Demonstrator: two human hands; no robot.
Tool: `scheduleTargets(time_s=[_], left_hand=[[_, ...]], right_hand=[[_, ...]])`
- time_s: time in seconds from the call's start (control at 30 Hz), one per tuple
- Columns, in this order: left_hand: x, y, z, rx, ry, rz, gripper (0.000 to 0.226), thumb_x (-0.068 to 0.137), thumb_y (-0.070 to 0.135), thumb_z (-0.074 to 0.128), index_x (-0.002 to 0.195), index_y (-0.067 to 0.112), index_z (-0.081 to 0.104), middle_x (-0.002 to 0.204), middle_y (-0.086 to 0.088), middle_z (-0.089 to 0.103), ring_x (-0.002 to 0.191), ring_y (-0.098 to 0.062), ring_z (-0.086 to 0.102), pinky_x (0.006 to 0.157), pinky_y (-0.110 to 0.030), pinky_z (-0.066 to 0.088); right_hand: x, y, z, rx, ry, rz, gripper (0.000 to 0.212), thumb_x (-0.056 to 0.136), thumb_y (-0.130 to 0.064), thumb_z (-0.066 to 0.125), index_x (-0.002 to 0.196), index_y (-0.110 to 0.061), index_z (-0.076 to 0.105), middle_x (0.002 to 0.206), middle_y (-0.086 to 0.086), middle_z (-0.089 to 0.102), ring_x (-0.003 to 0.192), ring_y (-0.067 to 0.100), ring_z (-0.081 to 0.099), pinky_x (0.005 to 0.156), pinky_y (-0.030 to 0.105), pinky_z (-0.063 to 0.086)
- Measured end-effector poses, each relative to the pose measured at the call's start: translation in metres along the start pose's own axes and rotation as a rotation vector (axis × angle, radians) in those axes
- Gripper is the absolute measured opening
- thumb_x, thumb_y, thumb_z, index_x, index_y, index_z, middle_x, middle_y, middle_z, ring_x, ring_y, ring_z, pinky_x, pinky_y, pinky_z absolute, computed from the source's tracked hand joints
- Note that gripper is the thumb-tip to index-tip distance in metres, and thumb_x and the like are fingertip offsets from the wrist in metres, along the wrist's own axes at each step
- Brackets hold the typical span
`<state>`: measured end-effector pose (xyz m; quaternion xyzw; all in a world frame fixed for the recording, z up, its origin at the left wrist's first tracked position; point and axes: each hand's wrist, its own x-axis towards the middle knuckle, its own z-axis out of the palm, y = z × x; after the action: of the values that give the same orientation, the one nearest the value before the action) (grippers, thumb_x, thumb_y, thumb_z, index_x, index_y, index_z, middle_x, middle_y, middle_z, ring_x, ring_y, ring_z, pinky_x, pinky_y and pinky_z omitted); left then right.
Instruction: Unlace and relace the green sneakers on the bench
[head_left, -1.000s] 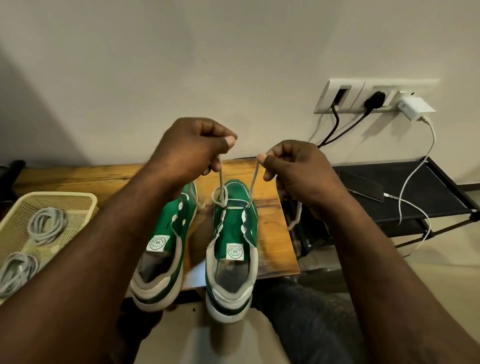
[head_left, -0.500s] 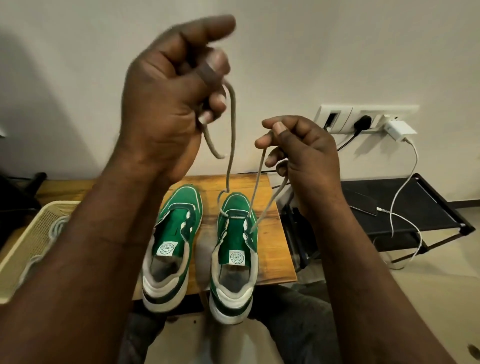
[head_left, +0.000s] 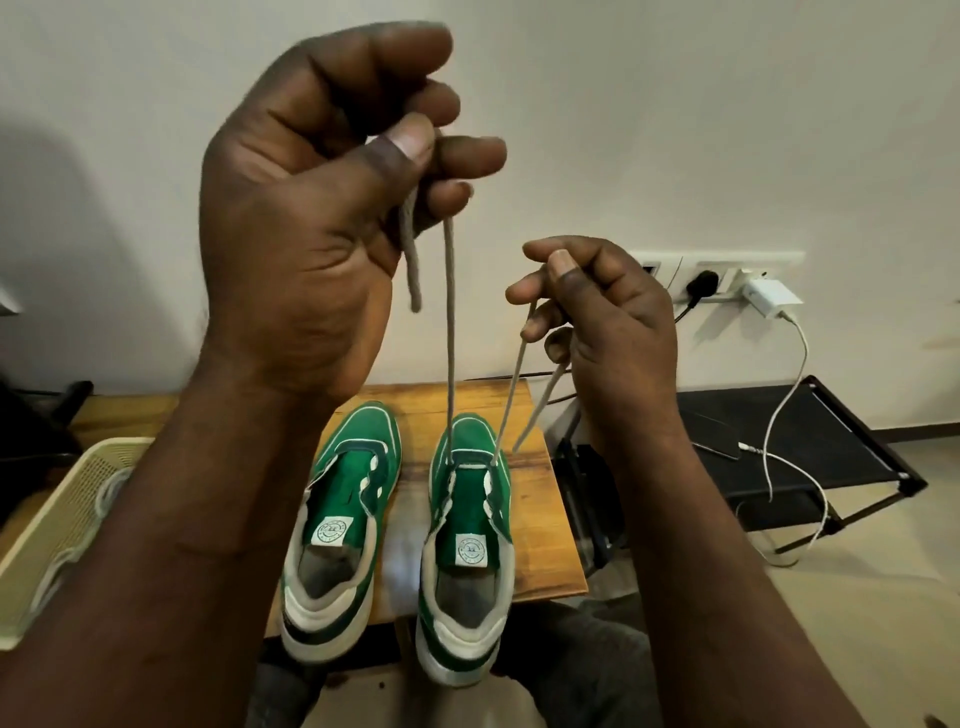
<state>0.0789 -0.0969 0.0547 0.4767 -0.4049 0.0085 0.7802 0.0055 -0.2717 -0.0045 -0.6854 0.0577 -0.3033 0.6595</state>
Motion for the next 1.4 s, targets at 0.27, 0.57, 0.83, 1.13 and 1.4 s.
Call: scheduleTargets(time_s=[0.27, 0.57, 0.83, 1.13, 1.4], left_hand=[[-0.029, -0.042, -0.001, 0.018, 0.120, -0.353, 0.038, 0.098, -0.017, 0.045, 0.110, 0.008, 0.070, 0.109, -0.009, 0.074, 0.105, -0.033, 0.076, 0.082, -0.029, 0.059], [-0.076, -0.139, -0.040, 0.770, 0.000, -0.851, 0.036, 0.088, -0.005, 0.058, 0.088, 0.023, 0.082, 0.093, 0.004, 0.080, 0.084, -0.017, 0.075, 0.070, -0.026, 0.055], [-0.113, -0.205, -0.029, 1.348, -0.571, -0.889, 0.052, 0.103, 0.046, 0.058, 0.153, 0.048, 0.044, 0.138, -0.012, 0.053, 0.127, -0.035, 0.054, 0.101, -0.044, 0.050], [-0.116, -0.217, -0.022, 1.442, -0.764, -0.948, 0.055, 0.108, 0.048, 0.042, 0.161, 0.051, 0.026, 0.145, -0.015, 0.040, 0.132, -0.038, 0.046, 0.104, -0.047, 0.045], [-0.116, -0.220, -0.017, 1.514, -0.807, -0.886, 0.061, 0.107, 0.031, 0.048, 0.161, 0.048, 0.027, 0.140, -0.015, 0.049, 0.126, -0.038, 0.051, 0.100, -0.046, 0.047]], right_hand=[[-0.005, 0.012, 0.002, -0.002, -0.001, 0.059, 0.021, 0.110, -0.017, 0.052, 0.114, -0.014, 0.072, 0.094, 0.008, 0.078, 0.067, 0.016, 0.061, 0.058, 0.023, 0.043], [-0.009, 0.104, -0.045, -0.781, -0.244, 0.434, 0.011, 0.099, -0.031, 0.071, 0.095, -0.021, 0.073, 0.085, -0.003, 0.078, 0.060, 0.007, 0.071, 0.059, 0.027, 0.058], [-0.009, 0.171, -0.028, -1.175, -0.559, 0.340, 0.034, 0.094, -0.029, 0.073, 0.128, -0.035, 0.070, 0.124, -0.003, 0.072, 0.107, 0.022, 0.068, 0.089, 0.037, 0.058], [-0.011, 0.184, -0.020, -1.370, -0.762, 0.395, 0.026, 0.105, -0.036, 0.050, 0.090, -0.018, 0.061, 0.107, 0.010, 0.069, 0.090, 0.026, 0.061, 0.074, 0.036, 0.046], [-0.003, 0.151, -0.031, -0.745, -0.613, 0.714, 0.017, 0.101, -0.005, 0.054, 0.102, 0.003, 0.070, 0.075, 0.005, 0.056, 0.061, 0.015, 0.048, 0.055, 0.028, 0.037]])
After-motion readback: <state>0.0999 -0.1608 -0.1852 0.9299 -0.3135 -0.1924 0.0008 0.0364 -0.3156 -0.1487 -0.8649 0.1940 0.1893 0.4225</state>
